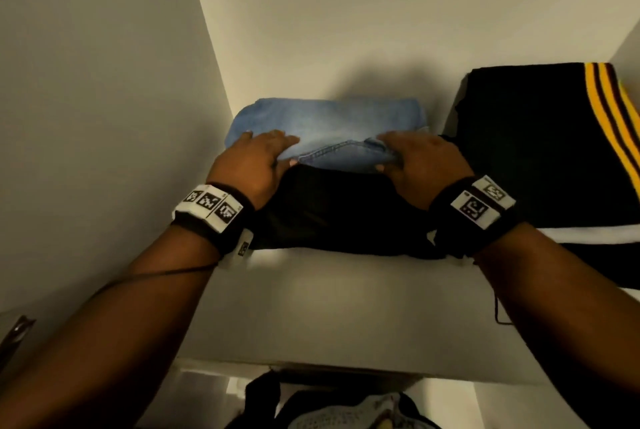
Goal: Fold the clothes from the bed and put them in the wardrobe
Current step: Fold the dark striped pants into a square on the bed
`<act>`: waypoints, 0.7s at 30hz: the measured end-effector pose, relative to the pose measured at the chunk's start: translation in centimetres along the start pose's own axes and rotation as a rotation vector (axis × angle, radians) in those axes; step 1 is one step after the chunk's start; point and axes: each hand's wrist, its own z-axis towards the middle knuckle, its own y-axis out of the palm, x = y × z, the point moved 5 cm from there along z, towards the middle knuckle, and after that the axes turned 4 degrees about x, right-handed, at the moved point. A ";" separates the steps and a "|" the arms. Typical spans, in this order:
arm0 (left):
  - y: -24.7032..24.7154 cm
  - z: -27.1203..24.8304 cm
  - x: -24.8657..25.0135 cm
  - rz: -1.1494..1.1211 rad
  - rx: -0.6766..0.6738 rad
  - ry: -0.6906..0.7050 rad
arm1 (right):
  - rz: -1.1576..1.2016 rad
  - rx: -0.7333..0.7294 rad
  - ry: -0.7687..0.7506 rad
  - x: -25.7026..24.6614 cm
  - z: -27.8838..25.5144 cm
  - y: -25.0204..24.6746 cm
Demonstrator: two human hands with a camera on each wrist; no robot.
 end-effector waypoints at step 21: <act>-1.4 -2.9 -2.6 -0.486 -0.080 -0.518 | 0.272 -0.144 0.382 3.1 0.2 1.7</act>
